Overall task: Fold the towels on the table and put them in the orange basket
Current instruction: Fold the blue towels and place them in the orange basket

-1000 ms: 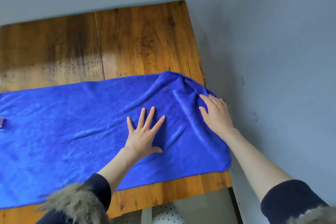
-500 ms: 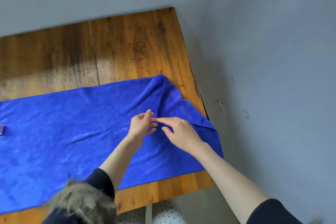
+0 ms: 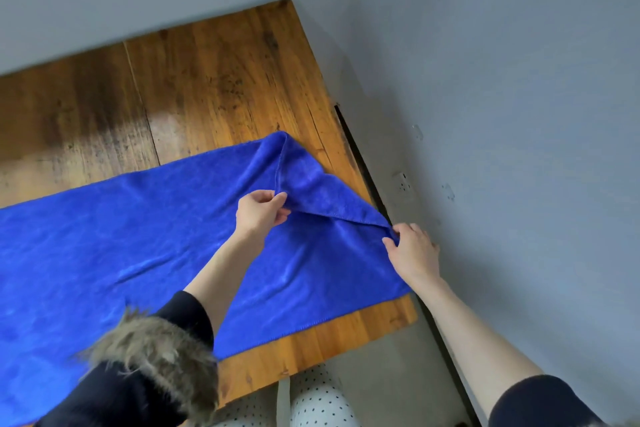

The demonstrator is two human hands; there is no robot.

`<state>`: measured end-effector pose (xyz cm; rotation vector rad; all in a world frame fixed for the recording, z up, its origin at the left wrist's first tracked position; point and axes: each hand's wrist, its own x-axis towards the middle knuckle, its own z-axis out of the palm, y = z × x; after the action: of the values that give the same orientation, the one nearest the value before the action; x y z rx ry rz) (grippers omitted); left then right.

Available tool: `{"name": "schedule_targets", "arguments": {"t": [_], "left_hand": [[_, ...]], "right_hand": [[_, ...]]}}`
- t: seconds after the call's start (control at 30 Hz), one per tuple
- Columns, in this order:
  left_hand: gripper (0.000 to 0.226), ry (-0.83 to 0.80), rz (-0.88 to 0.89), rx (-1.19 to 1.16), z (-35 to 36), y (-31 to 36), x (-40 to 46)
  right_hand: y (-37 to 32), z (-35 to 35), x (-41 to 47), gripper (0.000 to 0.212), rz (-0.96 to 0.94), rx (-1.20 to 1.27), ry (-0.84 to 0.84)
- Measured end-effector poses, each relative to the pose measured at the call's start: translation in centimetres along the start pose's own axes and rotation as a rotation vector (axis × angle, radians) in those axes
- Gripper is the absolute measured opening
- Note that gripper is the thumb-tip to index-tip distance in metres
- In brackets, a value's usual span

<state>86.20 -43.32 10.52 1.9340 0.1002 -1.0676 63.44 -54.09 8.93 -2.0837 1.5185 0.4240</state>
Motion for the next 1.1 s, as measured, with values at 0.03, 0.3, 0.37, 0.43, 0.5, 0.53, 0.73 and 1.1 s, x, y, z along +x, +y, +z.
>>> {"name": "schedule_targets", "arguments": {"t": [0.03, 0.3, 0.37, 0.43, 0.5, 0.53, 0.73, 1.1], "left_hand": [[0.008, -0.02, 0.016, -0.03, -0.5, 0.2, -0.2], [0.013, 0.031, 0.067, -0.223, -4.0, 1.9, -2.6], [0.013, 0.036, 0.069, -0.259, -5.5, 2.5, -3.1], [0.013, 0.033, 0.08, -0.282, -7.2, 2.9, -3.8], [0.013, 0.03, 0.106, -0.292, -9.2, 3.3, -4.4], [0.013, 0.032, 0.124, -0.29, -10.4, 3.5, -4.7], [0.013, 0.059, 0.238, -0.239, -19.8, 4.2, -6.0], [0.013, 0.11, 0.336, -0.249, -37.2, 3.1, -4.5]], "right_hand": [[0.2, 0.1, -0.3, 0.025, 0.008, -0.004, 0.03], [-2.1, -1.2, -3.9, 0.02, -0.086, 0.088, 0.029], [-3.5, -1.6, -5.3, 0.02, -0.153, 0.18, -0.08], [-5.5, -1.7, -6.7, 0.015, -0.214, 0.252, -0.174], [-7.9, -1.4, -8.3, 0.014, -0.253, 0.324, -0.247], [-9.3, -1.1, -9.1, 0.015, -0.27, 0.352, -0.282], [-18.9, 1.4, -14.0, 0.01, -0.343, 0.456, -0.482], [-36.2, 10.4, -23.6, 0.009, -0.471, 0.402, -0.661]]}}
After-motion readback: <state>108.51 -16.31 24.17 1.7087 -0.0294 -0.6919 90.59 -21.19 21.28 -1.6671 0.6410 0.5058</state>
